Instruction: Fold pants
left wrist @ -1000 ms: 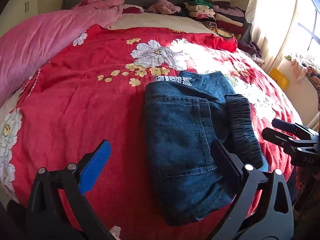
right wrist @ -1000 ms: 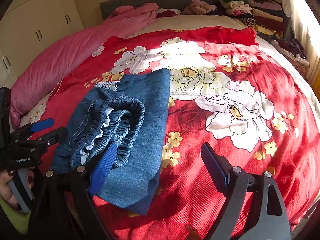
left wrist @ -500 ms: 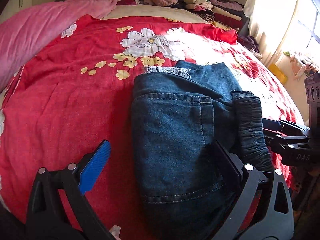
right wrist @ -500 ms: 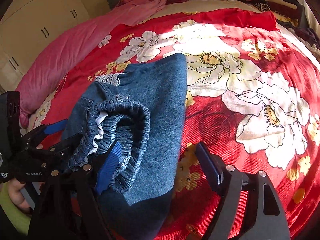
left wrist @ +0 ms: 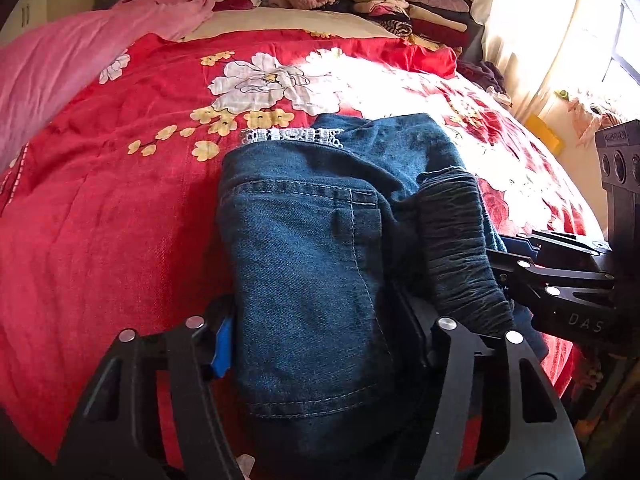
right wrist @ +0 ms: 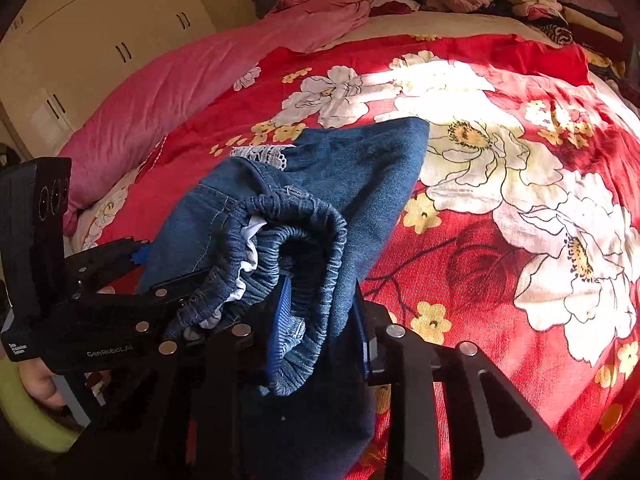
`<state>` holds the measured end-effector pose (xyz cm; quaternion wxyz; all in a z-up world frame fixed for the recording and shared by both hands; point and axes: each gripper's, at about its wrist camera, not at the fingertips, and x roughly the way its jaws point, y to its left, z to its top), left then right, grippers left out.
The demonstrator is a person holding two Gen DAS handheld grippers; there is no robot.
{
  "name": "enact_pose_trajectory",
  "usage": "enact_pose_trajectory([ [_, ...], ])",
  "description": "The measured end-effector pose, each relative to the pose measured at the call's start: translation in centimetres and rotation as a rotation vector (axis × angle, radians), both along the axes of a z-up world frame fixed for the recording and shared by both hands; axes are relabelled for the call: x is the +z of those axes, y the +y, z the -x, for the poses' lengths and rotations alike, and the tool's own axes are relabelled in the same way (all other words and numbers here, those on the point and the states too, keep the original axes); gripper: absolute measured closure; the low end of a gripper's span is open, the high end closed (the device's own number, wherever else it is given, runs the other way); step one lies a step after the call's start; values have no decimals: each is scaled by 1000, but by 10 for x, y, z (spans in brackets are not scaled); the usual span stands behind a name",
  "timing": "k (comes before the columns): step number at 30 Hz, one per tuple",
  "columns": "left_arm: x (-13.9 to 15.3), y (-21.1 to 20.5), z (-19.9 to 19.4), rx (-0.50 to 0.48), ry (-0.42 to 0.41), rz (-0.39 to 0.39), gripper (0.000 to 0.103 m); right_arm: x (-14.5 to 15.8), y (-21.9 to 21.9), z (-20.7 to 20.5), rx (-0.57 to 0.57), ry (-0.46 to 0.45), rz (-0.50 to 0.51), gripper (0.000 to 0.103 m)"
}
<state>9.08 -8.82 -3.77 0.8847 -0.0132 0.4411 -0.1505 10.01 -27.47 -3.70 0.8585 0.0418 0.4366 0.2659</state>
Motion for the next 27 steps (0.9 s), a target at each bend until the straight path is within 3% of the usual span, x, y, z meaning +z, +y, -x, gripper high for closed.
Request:
enact_pose_trajectory([
  [1, 3, 0, 1, 2, -6, 2, 62, 3, 0, 1, -2, -9, -8, 81],
  [4, 12, 0, 2, 5, -22, 4, 67, 13, -1, 5, 0, -36, -29, 84],
  [14, 37, -1, 5, 12, -86, 15, 69, 41, 4, 10, 22, -112, -47, 85],
  [27, 62, 3, -24, 47, -156, 9, 69, 65, 15, -29, 13, -171, -28, 85],
])
